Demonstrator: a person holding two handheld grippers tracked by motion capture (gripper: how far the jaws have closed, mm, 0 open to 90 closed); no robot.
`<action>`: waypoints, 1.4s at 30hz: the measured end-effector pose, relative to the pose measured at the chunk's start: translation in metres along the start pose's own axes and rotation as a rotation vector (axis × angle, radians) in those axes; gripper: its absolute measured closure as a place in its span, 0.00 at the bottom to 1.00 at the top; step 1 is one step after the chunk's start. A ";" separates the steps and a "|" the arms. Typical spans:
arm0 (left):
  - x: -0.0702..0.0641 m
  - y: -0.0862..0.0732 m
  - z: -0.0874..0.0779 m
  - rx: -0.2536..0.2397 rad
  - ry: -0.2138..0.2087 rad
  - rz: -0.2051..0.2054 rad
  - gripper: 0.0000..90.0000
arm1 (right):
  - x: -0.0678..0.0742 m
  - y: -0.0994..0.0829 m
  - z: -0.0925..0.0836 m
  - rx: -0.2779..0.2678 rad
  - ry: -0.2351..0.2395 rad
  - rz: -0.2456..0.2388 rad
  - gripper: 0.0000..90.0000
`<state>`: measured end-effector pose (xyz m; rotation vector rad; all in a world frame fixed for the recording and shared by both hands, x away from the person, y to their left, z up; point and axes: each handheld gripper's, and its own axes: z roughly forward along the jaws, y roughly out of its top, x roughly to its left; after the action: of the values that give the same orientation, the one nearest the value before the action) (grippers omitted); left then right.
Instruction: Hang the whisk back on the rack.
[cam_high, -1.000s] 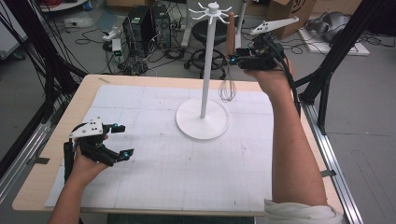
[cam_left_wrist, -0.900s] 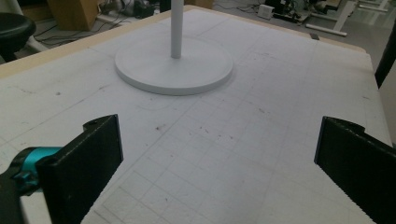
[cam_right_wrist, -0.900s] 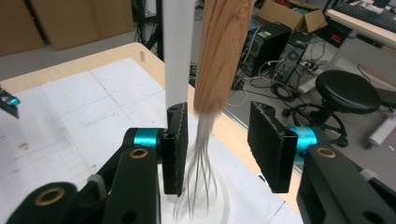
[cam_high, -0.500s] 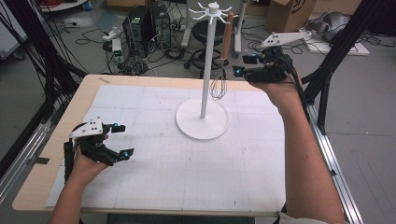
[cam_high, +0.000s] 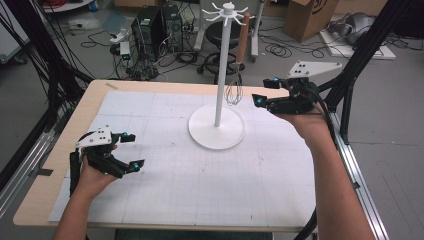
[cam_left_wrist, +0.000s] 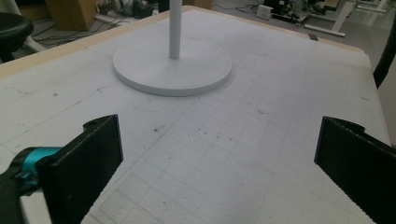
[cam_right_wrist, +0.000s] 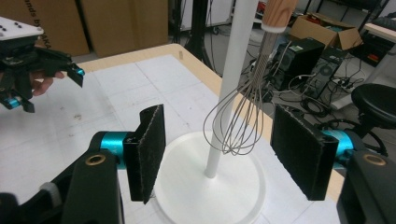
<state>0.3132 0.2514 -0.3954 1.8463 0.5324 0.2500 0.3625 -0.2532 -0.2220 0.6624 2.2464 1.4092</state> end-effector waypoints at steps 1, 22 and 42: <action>0.000 0.000 0.000 0.000 0.000 0.000 0.02 | 0.000 0.000 0.000 0.000 0.000 0.000 0.39; 0.000 0.000 0.002 0.000 -0.009 -0.003 0.02 | 0.019 -0.059 -0.012 -0.068 0.006 0.040 0.27; -0.001 0.001 0.001 -0.016 -0.034 0.004 0.02 | 0.024 -0.118 0.012 -0.031 0.033 0.102 0.22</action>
<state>0.3124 0.2499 -0.3948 1.8330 0.5022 0.2246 0.3292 -0.2750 -0.3364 0.7577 2.2398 1.5107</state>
